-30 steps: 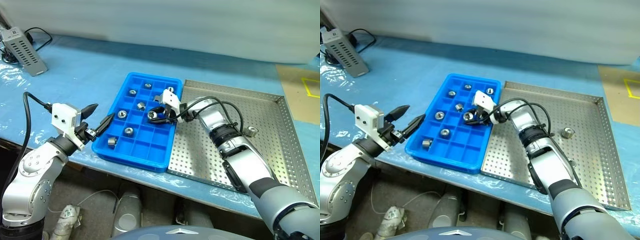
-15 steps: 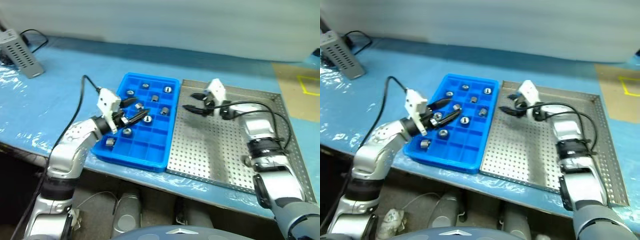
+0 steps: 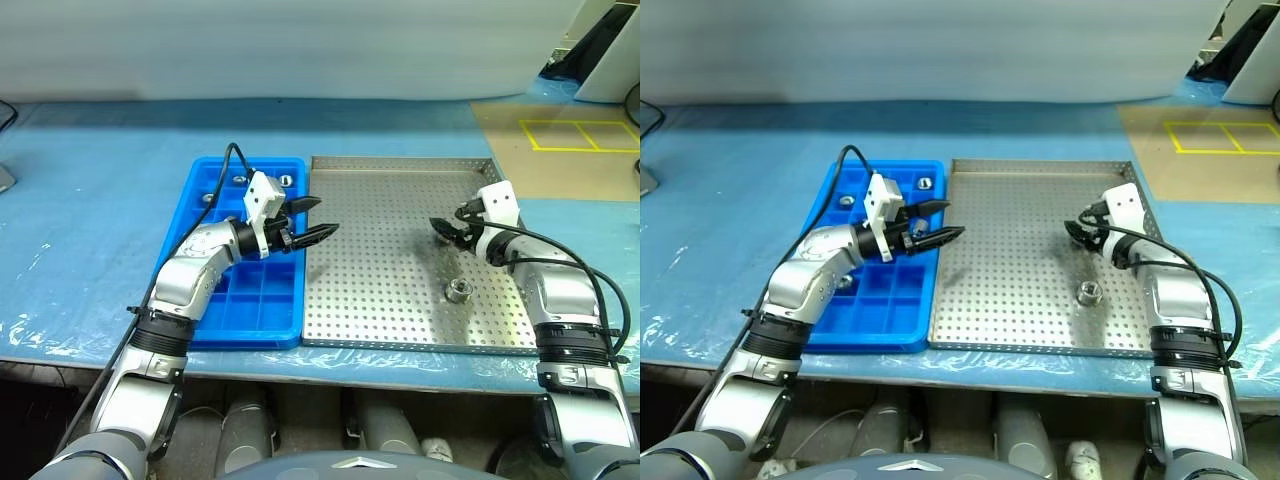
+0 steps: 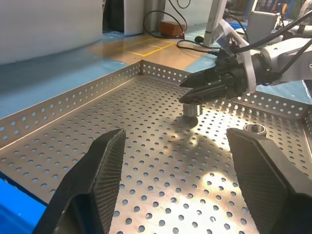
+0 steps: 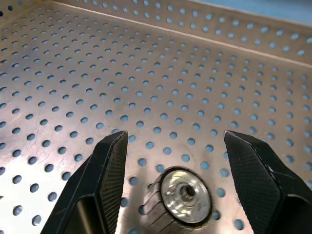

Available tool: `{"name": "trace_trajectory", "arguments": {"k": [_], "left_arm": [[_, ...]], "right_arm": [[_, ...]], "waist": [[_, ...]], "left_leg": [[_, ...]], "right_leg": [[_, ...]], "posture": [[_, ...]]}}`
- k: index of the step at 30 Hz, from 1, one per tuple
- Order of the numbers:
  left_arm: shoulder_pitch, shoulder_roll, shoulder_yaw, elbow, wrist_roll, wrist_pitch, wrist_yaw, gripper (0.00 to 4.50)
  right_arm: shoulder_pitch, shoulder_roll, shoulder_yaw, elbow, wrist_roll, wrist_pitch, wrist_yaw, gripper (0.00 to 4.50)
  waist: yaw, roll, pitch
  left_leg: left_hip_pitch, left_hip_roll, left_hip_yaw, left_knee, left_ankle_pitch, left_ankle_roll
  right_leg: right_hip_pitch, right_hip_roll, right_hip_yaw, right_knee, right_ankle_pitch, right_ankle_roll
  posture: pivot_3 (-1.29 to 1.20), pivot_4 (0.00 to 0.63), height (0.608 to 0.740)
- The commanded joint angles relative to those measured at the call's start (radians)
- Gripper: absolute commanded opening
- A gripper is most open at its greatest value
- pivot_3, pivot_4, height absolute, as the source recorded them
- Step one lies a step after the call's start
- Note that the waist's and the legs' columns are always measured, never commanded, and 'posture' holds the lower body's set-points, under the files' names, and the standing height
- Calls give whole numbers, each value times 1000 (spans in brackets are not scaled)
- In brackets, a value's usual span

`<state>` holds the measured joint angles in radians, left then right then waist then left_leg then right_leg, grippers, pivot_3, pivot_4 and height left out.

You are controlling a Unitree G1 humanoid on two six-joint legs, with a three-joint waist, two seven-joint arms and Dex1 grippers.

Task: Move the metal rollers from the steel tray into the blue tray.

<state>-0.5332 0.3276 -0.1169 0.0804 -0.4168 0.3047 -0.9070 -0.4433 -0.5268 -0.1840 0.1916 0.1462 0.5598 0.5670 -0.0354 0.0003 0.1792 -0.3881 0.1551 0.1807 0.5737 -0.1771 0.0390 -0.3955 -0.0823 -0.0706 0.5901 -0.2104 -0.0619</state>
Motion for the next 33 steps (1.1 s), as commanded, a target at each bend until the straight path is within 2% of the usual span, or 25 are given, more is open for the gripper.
{"name": "trace_trajectory", "arguments": {"k": [1,3,8,11,15,17,20,23,26,33], "left_arm": [[-15,10,18,-20,1,-11,-11,3484],[-9,15,29,-26,0,-7,-6,3484],[10,43,49,-37,6,-9,6,3484],[20,58,70,-56,3,-5,18,3484],[39,88,119,-91,-7,6,53,3484],[78,109,146,-143,-21,31,69,3484],[162,145,196,-231,-27,58,109,3484],[262,176,271,-337,-47,92,167,3484],[375,203,381,-453,-78,132,233,3484],[636,221,584,-697,-149,214,350,3484]], "right_arm": [[-5,-12,27,46,-33,10,-41,3218],[1,-21,46,74,-42,-2,-33,3049],[-13,-26,47,93,-25,-11,-13,1803],[-37,-17,38,69,1,-54,11,1805],[-157,100,11,-38,181,-53,111,1805],[-209,141,41,-49,233,-42,188,1805],[-265,171,123,-38,262,-37,310,1805],[-312,181,234,7,248,-57,445,1805],[-345,168,381,92,146,-153,564,1805],[-392,194,561,181,90,-235,824,1805]], "waist": [[1,0,0],[3,0,0],[5,0,0],[8,0,0],[2,1,0],[3,1,0],[32,1,0],[67,0,0],[107,0,0],[190,-1,1]], "left_leg": [[0,0,0,0,0,0],[0,0,0,1,-1,1],[1,0,0,1,-1,1],[1,0,0,1,-1,1],[1,1,0,1,-1,0],[1,2,0,0,0,0],[1,4,0,-2,1,-2],[0,6,0,-4,1,-2],[-4,6,-1,-3,1,-3],[-5,6,-2,-2,0,-3]], "right_leg": [[1,0,0,0,0,0],[1,0,0,0,0,0],[2,0,0,-1,0,0],[2,0,0,0,0,0],[0,0,0,0,1,-2],[-1,1,0,1,2,-3],[-1,2,-2,0,2,-5],[-1,3,-5,-1,0,-7],[-3,2,-6,-1,0,-7],[-4,2,-7,-1,0,-7]], "posture": [[-279,150,740],[-279,150,740],[-279,150,740],[-226,150,740],[-113,150,740],[-54,150,740],[45,150,740],[138,150,740],[246,150,740],[410,150,740]]}}
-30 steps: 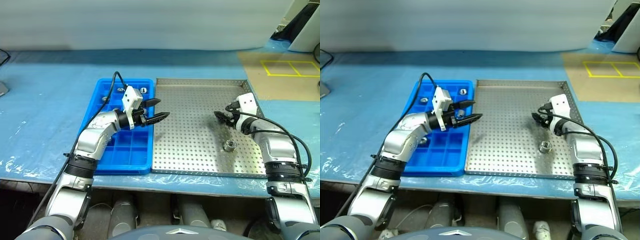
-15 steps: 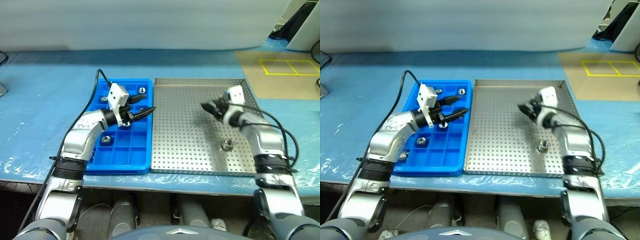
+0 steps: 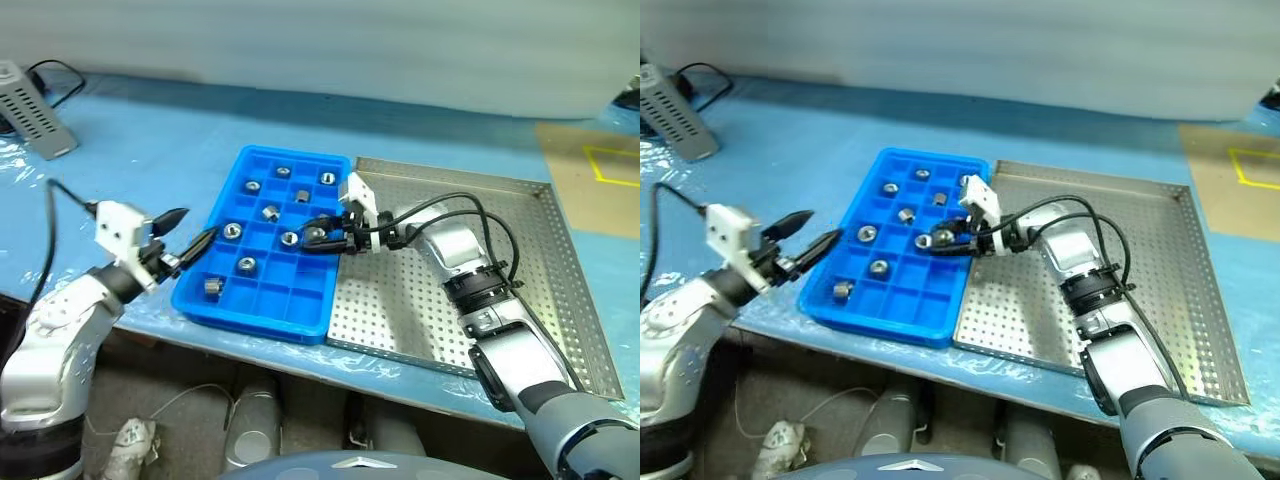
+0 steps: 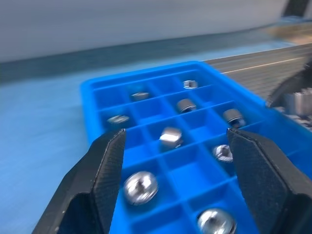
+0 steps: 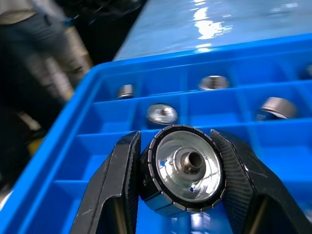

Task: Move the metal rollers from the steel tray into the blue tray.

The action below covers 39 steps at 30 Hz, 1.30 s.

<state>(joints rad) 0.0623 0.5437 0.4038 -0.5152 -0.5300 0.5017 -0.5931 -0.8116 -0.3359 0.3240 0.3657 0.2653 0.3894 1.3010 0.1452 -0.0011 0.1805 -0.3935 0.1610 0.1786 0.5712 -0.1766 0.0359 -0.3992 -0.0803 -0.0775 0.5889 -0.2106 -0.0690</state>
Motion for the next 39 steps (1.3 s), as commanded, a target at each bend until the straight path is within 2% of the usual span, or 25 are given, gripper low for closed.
{"name": "trace_trajectory", "arguments": {"k": [1,6,11,14,17,20,24,27,31,34,37,39], "left_arm": [[62,1,75,-119,-42,22,48,3484],[128,-13,85,-177,-61,31,95,3484],[118,-5,71,-166,-64,24,109,3484],[88,5,42,-142,-59,23,100,3484],[-9,2,-72,-94,-55,34,71,3484],[-133,-22,-201,-17,-35,25,38,3484],[-320,-85,-357,159,-16,-9,-62,3484],[-422,-134,-437,285,12,-51,-135,3484],[-545,-191,-514,476,48,-121,-259,3484],[-606,-220,-544,580,74,-171,-327,3484],[-654,-256,-556,666,87,-207,-377,3484],[-671,-274,-564,700,95,-222,-405,3484]], "right_arm": [[-22,5,75,26,-50,-94,109,1805],[-20,38,112,59,-70,-131,167,1805],[-1,94,121,70,-117,-161,87,1805],[16,111,114,73,-128,-160,58,2825],[34,81,77,48,-124,-134,21,3849],[64,20,-13,-20,-76,-61,-23,3849],[171,-143,-175,-152,-59,40,-143,3849],[300,-269,-256,-272,-52,116,-189,3849],[556,-396,-410,-476,-26,216,-267,3849],[716,-433,-506,-602,-5,277,-314,3849],[844,-422,-580,-704,19,325,-371,3849],[895,-409,-601,-735,9,330,-420,3849]], "waist": [[18,0,0],[65,0,1],[73,0,1],[73,0,0],[74,0,0],[71,1,1],[53,0,0],[23,-1,-1],[-52,-1,-2],[-109,2,-3],[-157,2,-3],[-176,2,-3]], "left_leg": [[1,0,-1,0,0,0],[3,0,-1,-1,1,-2],[4,0,-2,-3,1,-3],[4,0,-2,-5,2,-4],[5,0,-2,-6,3,-5],[5,0,-1,-6,3,-6],[8,-2,0,-5,4,-7],[9,-3,1,-5,6,-10],[9,-2,2,-7,6,-9],[9,-2,2,-8,4,-3],[10,-2,2,-7,3,-2],[11,-1,2,-6,2,-3]], "right_leg": [[1,0,0,0,0,0],[2,0,0,0,-1,1],[2,1,1,1,-4,7],[1,1,1,1,-3,5],[1,2,1,0,-1,2],[1,2,3,1,-1,3],[4,3,7,1,0,3],[5,3,9,0,0,5],[4,4,11,-1,-1,6],[3,6,11,-3,-1,6],[4,6,11,-4,-2,7],[6,6,11,-6,-5,13]], "posture": [[434,150,740],[457,150,740],[459,150,740],[432,150,740],[349,150,740],[246,150,740],[41,150,740],[-118,150,740],[-259,150,740],[-338,150,740],[-410,150,740],[-410,150,740]]}}
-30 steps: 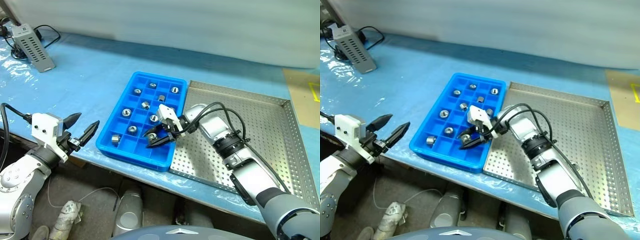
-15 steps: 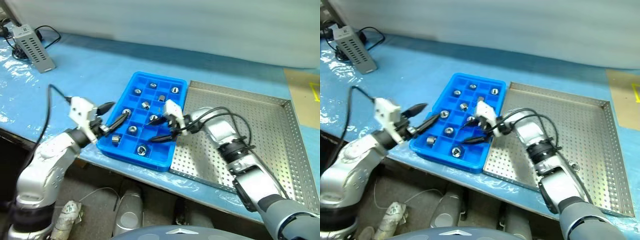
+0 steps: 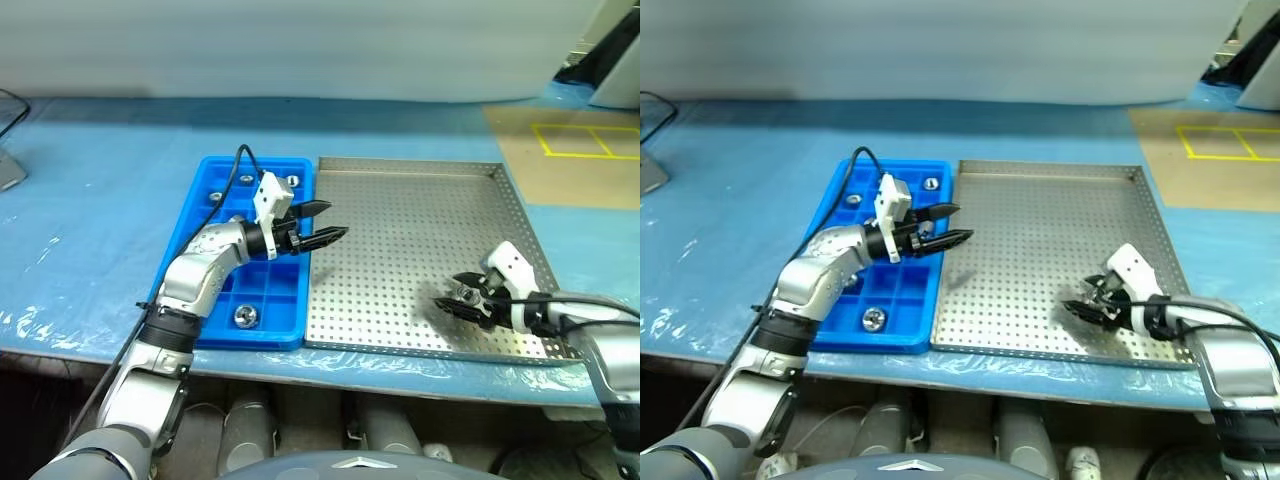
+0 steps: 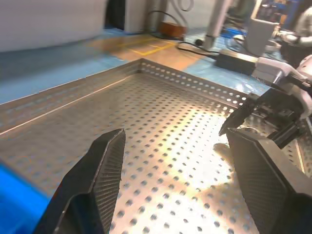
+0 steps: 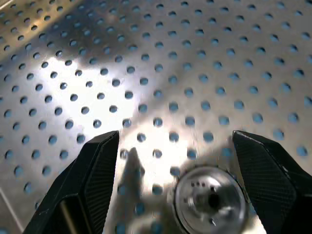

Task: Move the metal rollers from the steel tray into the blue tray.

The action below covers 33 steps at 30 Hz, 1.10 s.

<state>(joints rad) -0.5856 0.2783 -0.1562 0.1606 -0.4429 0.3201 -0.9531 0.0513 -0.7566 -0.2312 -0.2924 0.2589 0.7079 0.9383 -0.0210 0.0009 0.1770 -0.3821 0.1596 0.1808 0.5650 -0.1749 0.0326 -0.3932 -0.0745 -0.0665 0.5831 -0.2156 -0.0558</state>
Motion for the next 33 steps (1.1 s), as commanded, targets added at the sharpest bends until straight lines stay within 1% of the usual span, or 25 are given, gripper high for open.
{"name": "trace_trajectory", "arguments": {"k": [1,4,8,11,15,16,19,20,22,23,24,28,29,33], "left_arm": [[-27,-13,-7,34,12,-45,-56,3484],[-37,-24,-3,55,23,-55,-72,3484],[-46,-23,11,73,35,-65,-79,3484],[-40,-16,22,68,41,-68,-73,3484],[-17,3,44,35,42,-63,-48,3484],[-9,11,53,22,41,-60,-40,3484],[20,38,77,-25,39,-48,-13,3484],[37,52,92,-51,37,-41,3,3484],[72,80,126,-106,30,-22,36,3484],[95,96,150,-143,24,-9,60,3484],[115,109,170,-172,18,3,80,3484],[257,179,274,-330,7,47,166,3484],[295,192,298,-367,4,57,187,3484],[436,220,388,-506,-18,100,261,3484]], "right_arm": [[42,21,-49,-79,11,11,-83,3849],[54,47,-54,-68,29,16,-124,3849],[63,52,-16,-27,14,-19,-145,3849],[19,68,6,16,22,-32,-159,3212],[-45,65,51,65,22,-61,-144,1791],[-70,63,67,83,17,-74,-140,1626],[-174,91,91,128,43,-88,-134,1637],[-240,115,105,133,71,-76,-123,1637],[-369,162,142,155,104,-62,-99,1637],[-432,188,171,177,112,-64,-79,1637],[-483,209,199,200,115,-67,-60,1637],[-669,313,313,308,141,-86,57,1637],[-702,333,335,340,143,-95,89,1637],[-792,378,411,441,132,-143,207,1637]], "waist": [[-18,0,0],[-33,0,0],[-43,0,0],[-46,0,0],[-45,0,0],[-45,0,0],[-44,1,0],[-42,1,0],[-41,1,0],[-39,1,0],[-35,1,0],[14,1,0],[34,1,0],[111,0,1]], "left_leg": [[2,0,0,0,0,0],[2,0,0,2,-1,1],[0,0,-1,5,-3,5],[-2,-1,-1,7,-6,9],[-3,-2,-1,6,-7,10],[-3,-2,-1,6,-6,11],[-3,-1,-2,6,-6,11],[-3,-1,-2,6,-6,11],[-3,-1,-2,6,-6,11],[-4,-1,-2,7,-6,10],[-3,-1,-2,7,-5,10],[-2,2,-3,6,-4,4],[-1,3,-3,5,-4,1],[-4,4,-3,4,-4,0]], "right_leg": [[2,0,-1,-1,0,0],[4,0,-1,-6,0,0],[6,0,-1,-9,0,1],[7,-1,-1,-10,0,1],[7,-2,-1,-10,4,-5],[7,-2,-1,-10,5,-6],[6,-1,-2,-9,5,-6],[5,-1,-2,-8,5,-6],[5,-1,-2,-7,5,-7],[4,-2,-2,-5,5,-7],[3,-2,-2,-3,5,-7],[2,-1,-4,4,3,-11],[2,-1,-5,4,2,-13],[1,-1,-9,4,0,-15]], "posture": [[-410,150,740],[-446,150,740],[-435,150,740],[-416,150,740],[-343,150,740],[-314,150,740],[-281,150,740],[-195,150,740],[-117,150,740],[-117,150,740],[-31,150,740],[97,150,740],[170,150,740],[263,150,740]]}}
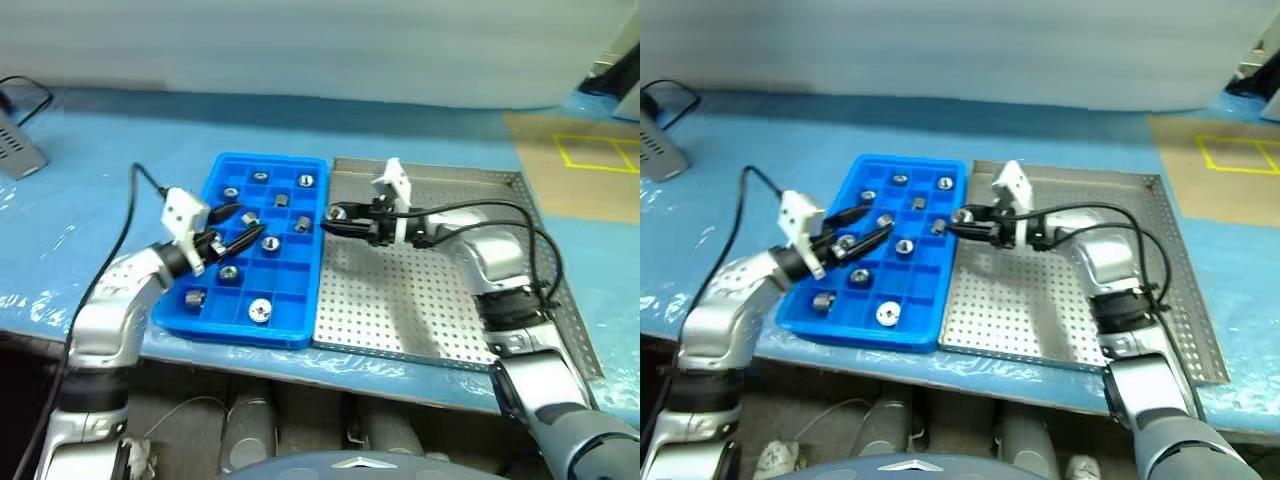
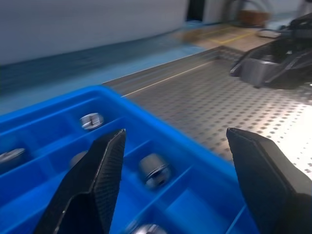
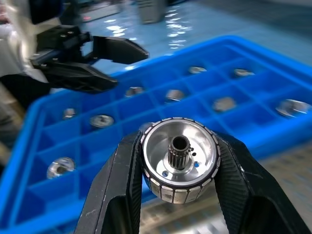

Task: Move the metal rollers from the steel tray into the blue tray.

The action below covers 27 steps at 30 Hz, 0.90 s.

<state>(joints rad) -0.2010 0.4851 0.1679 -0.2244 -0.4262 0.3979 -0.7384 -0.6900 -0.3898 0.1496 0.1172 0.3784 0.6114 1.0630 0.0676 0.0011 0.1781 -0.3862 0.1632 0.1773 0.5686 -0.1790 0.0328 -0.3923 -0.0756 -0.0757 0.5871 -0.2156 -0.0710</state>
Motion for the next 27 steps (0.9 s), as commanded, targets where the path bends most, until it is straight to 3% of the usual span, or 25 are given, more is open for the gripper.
{"name": "trace_trajectory", "arguments": {"k": [1,8,17,18,23,27], "left_arm": [[89,17,86,-155,-42,32,65,3484],[208,24,145,-279,-73,69,142,3484],[160,35,103,-246,-76,73,142,3484],[143,35,91,-233,-73,71,136,3484],[80,28,38,-181,-66,65,113,3484],[29,7,-24,-146,-63,59,94,3484]], "right_arm": [[-69,21,55,62,-4,-71,106,1637],[-107,24,170,233,-115,-224,228,1637],[-47,-57,203,250,-206,-287,272,1637],[-35,-60,206,243,-216,-295,264,2354],[1,-50,180,194,-209,-286,212,3922],[21,-44,115,136,-162,-244,158,3922]], "waist": [[44,-1,0],[114,-1,2],[114,-1,1],[113,-1,1],[109,-1,1],[110,-1,1]], "left_leg": [[-1,0,0,0,0,0],[0,0,-1,2,0,-1],[3,0,-1,-1,2,-5],[3,0,-1,-2,3,-5],[3,0,0,-2,3,-5],[5,0,0,-2,3,-5]], "right_leg": [[0,0,0,0,0,0],[2,-1,0,1,0,0],[2,0,1,3,0,1],[2,0,1,3,0,1],[2,0,1,2,-1,1],[3,0,1,3,-1,1]], "posture": [[296,150,740],[349,150,740],[284,150,740],[271,150,740],[222,150,740],[161,150,740]]}}
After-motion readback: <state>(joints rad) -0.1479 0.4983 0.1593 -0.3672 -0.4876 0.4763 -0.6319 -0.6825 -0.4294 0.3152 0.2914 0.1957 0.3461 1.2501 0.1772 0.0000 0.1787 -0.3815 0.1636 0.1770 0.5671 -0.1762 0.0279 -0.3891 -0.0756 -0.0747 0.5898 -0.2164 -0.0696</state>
